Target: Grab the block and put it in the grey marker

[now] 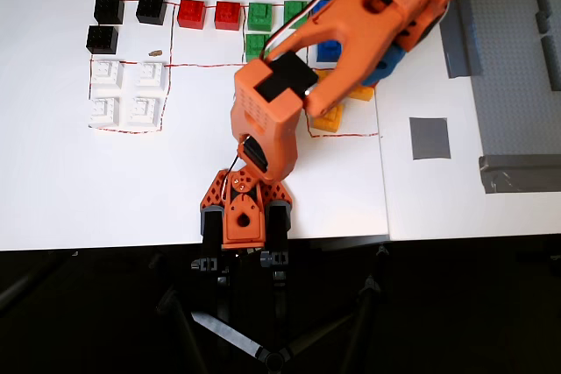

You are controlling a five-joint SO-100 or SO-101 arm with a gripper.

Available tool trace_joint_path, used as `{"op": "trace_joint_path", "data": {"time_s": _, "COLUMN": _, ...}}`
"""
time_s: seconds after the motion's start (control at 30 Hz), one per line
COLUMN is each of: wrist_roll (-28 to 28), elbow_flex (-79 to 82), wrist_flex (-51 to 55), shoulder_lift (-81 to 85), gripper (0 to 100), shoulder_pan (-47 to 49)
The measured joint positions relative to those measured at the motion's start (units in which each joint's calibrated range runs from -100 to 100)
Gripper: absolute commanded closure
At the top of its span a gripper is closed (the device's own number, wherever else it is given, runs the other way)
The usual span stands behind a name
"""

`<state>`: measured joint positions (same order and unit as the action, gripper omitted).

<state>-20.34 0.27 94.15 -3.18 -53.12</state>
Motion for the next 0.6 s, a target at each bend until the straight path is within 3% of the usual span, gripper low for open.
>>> {"op": "trace_joint_path", "data": {"time_s": 0.27, "wrist_roll": -5.71, "elbow_flex": -8.54, "wrist_flex": -4.81, "shoulder_lift": -8.79, "gripper": 100, "shoulder_pan": -12.56}}
{"op": "trace_joint_path", "data": {"time_s": 0.6, "wrist_roll": -10.4, "elbow_flex": -19.6, "wrist_flex": -10.01, "shoulder_lift": -22.03, "gripper": 100, "shoulder_pan": -20.61}}
